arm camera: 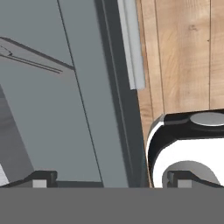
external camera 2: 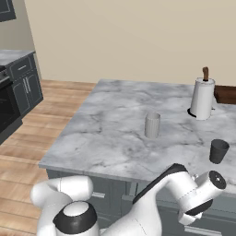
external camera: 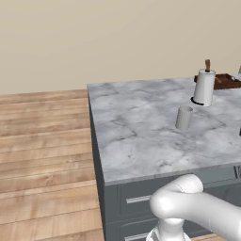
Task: Take the tongs from the drawer on the right and place them on the dining counter next to the tray containing the kebab skewer.
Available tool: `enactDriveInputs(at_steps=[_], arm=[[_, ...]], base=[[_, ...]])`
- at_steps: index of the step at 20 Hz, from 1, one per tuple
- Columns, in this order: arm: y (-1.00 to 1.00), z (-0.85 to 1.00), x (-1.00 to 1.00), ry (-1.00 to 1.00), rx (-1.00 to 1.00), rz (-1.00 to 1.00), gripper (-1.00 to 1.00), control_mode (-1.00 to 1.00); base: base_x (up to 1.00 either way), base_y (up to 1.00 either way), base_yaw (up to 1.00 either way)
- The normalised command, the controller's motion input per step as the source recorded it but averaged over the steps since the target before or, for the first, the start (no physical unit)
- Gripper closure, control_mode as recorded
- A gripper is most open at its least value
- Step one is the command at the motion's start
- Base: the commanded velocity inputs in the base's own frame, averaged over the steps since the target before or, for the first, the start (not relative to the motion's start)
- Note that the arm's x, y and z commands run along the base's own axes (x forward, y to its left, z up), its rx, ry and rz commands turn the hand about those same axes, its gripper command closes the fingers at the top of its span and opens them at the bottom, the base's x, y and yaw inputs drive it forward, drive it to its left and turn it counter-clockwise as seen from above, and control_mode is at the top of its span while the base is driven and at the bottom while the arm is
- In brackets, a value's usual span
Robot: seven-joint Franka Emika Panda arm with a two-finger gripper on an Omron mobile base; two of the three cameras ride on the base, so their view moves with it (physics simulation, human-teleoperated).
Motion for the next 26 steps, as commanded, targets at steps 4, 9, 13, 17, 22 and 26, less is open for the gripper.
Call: enactDriveInputs(at_steps=[4,9,13,17,22,26], arm=[[0.0,-0.14,0.1,0.02,0.0,0.0,-1.0,-1.0],[0.0,-0.26,0.0,0.04,-0.02,0.0,-1.0,-1.0],[0.0,-0.23,0.0,0.04,-0.01,0.0,-1.0,-1.0],[0.0,-0.22,0.01,0.03,0.0,0.0,-1.0,-1.0],[0.0,-0.21,0.01,0.01,-0.03,0.0,-1.0,-1.0],[0.0,-0.15,0.0,0.01,-0.03,0.0,-1.0,-1.0]], base=[[0.0,0.0,0.0],[0.0,0.0,0.0],[0.0,0.0,0.0],[0.0,0.0,0.0],[0.0,0.0,0.0],[0.0,0.0,0.0]])
